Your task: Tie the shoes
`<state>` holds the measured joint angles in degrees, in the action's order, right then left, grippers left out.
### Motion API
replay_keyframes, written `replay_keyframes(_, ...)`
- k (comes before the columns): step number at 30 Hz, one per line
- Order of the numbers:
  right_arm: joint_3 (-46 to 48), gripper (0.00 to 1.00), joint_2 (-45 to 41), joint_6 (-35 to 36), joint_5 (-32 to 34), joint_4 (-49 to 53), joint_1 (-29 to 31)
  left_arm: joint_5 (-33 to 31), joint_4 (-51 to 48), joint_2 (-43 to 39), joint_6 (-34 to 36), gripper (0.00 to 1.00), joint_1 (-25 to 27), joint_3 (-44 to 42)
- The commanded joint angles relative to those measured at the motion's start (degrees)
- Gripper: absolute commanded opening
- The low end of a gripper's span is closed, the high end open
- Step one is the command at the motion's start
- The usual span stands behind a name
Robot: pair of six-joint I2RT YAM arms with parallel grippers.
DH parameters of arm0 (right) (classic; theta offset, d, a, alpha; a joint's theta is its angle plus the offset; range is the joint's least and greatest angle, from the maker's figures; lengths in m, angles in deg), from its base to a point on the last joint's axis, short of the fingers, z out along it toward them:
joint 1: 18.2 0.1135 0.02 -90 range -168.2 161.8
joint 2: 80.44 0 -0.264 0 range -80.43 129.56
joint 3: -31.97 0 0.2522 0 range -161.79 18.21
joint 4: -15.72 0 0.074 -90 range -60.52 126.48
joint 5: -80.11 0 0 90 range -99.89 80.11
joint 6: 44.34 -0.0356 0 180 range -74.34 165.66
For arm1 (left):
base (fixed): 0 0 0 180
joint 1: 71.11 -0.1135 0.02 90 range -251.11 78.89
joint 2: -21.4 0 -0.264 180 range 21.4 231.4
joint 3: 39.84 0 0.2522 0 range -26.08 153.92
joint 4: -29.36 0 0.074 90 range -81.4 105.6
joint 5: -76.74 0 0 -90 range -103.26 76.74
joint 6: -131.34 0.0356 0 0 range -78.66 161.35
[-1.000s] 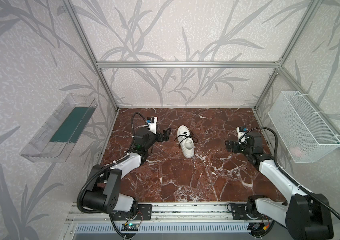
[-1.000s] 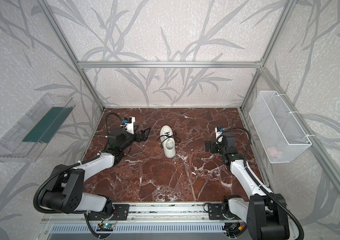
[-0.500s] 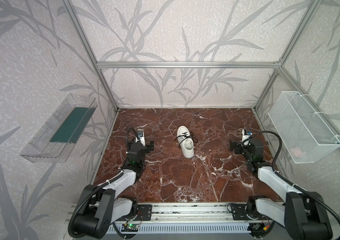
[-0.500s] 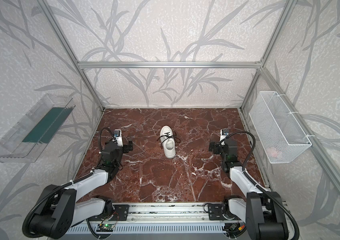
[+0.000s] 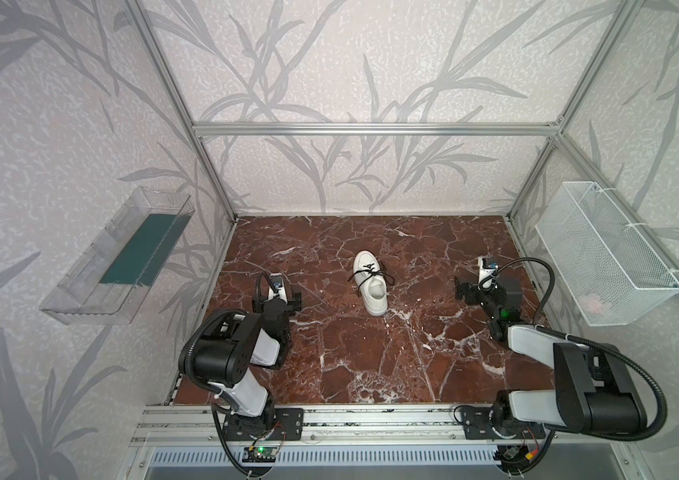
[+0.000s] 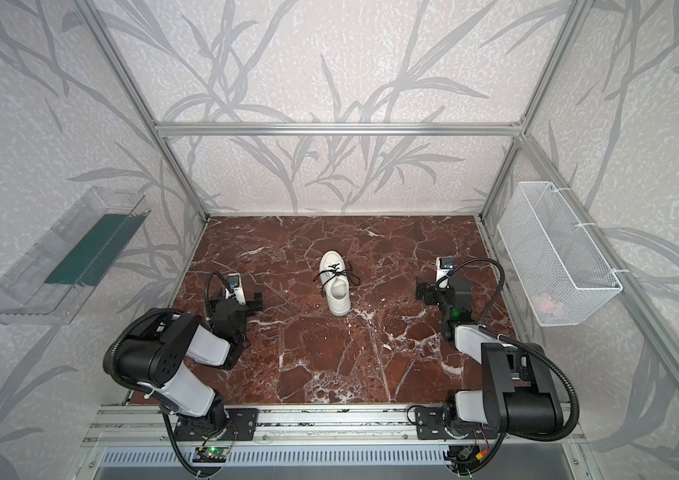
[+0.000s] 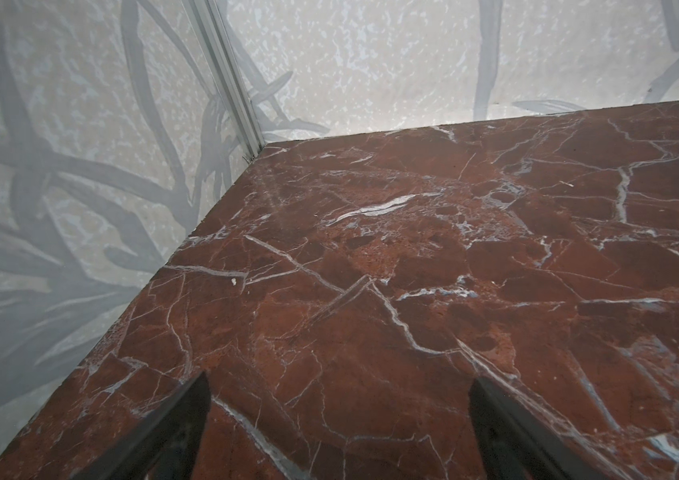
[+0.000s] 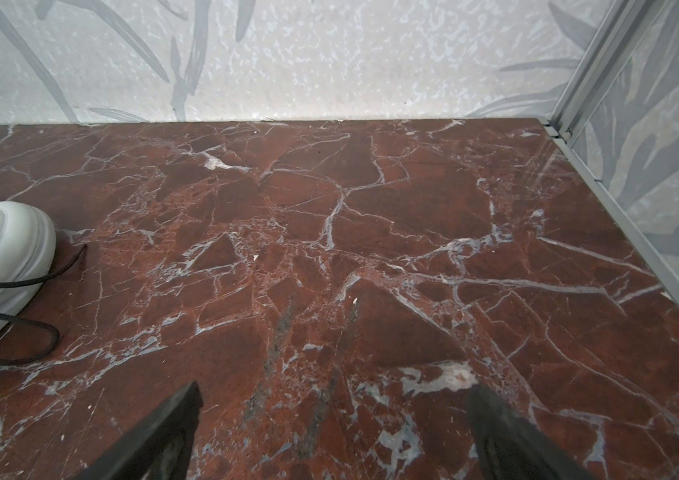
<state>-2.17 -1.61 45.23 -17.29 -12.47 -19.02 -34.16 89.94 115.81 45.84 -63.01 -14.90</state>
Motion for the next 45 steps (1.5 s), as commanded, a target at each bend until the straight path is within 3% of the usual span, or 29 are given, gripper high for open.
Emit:
replay_keyframes(1,3.92,0.99,3.36,1.73,-3.32,-13.69,0.2,-0.19,6.68,0.07,0.17,0.99,-0.44,-0.02)
replay_keyframes(7,-0.45,0.99,11.22,3.38,-3.91,-14.23,1.57,-0.52,3.05,-0.75,-0.42,0.99,-0.9,1.62)
replay_keyframes(12,-3.06,0.99,9.43,4.76,-2.01,-5.9,2.75,3.34,-5.57,-2.8,-1.82,0.99,-2.91,4.58)
replay_keyframes(14,-2.66,0.99,9.77,4.65,-2.01,-7.17,2.75,-4.26,-7.53,-2.69,-4.63,0.99,-3.0,5.83)
replay_keyframes(20,-2.82,0.99,9.59,4.73,-2.02,-6.56,2.8,-3.18,-12.3,-3.36,-5.63,0.99,-4.05,7.62)
replay_keyframes(45,-2.91,0.99,9.59,4.73,-1.74,-6.46,2.93,-3.04,-13.79,-3.27,-5.46,0.99,-4.02,8.48)
